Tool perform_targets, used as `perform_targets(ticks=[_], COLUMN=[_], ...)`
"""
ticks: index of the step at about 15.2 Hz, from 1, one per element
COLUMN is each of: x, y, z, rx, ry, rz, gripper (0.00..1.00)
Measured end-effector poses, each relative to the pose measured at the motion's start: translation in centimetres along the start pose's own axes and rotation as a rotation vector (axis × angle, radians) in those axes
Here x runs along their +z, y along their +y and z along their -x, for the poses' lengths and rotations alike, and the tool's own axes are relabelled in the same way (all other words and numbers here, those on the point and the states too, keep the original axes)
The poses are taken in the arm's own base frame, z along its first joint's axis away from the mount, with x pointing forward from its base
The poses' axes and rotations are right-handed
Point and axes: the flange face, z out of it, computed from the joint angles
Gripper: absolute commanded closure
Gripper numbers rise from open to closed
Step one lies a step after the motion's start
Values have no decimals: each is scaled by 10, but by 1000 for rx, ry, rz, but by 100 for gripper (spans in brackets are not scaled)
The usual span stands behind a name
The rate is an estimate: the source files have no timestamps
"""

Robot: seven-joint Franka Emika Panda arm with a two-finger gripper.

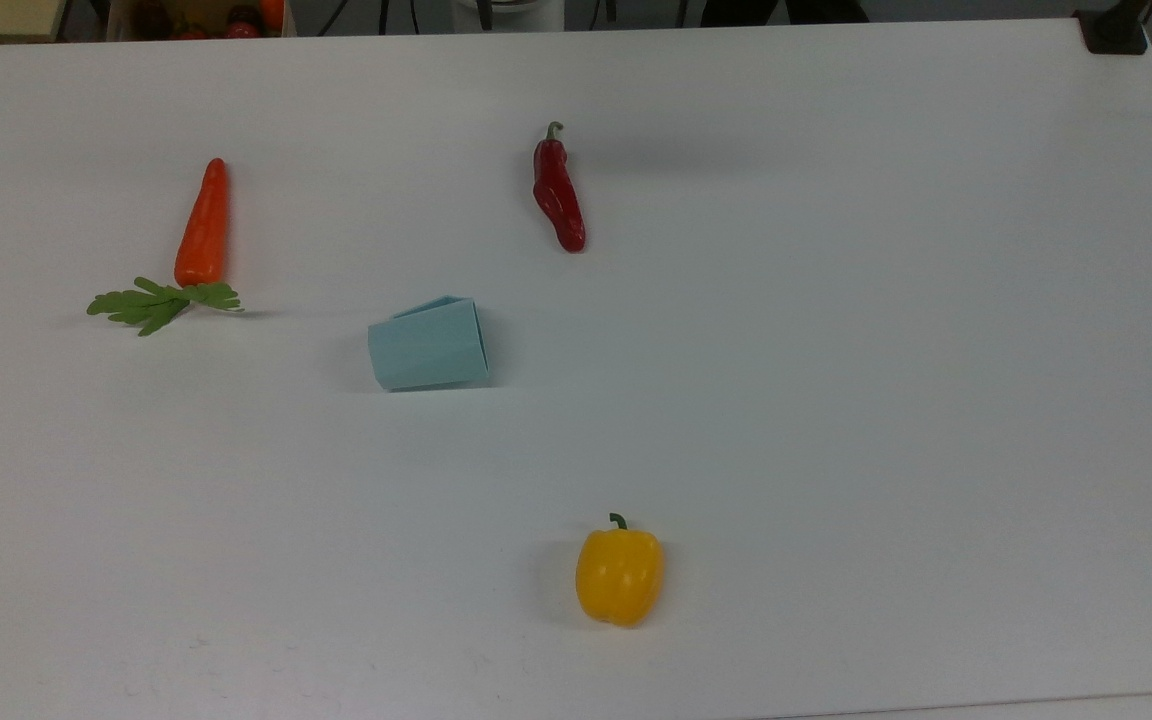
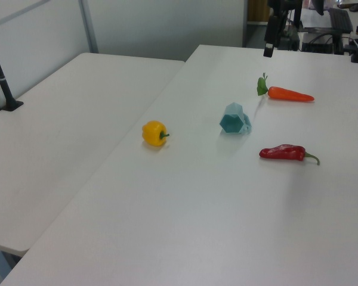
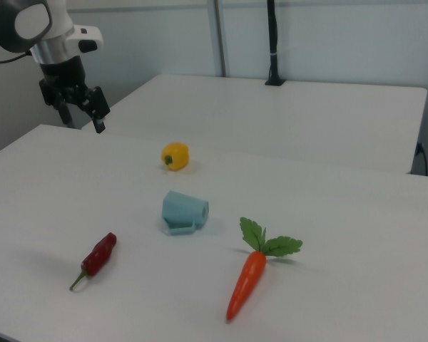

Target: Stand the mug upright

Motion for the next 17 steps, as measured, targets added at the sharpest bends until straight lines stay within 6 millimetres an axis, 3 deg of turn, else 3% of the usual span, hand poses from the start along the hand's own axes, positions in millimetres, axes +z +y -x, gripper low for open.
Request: perform_targets(ticks=[17], x=[4], y=[2], z=[-1], rx=[0], ry=[-7], rz=[12], gripper=[0])
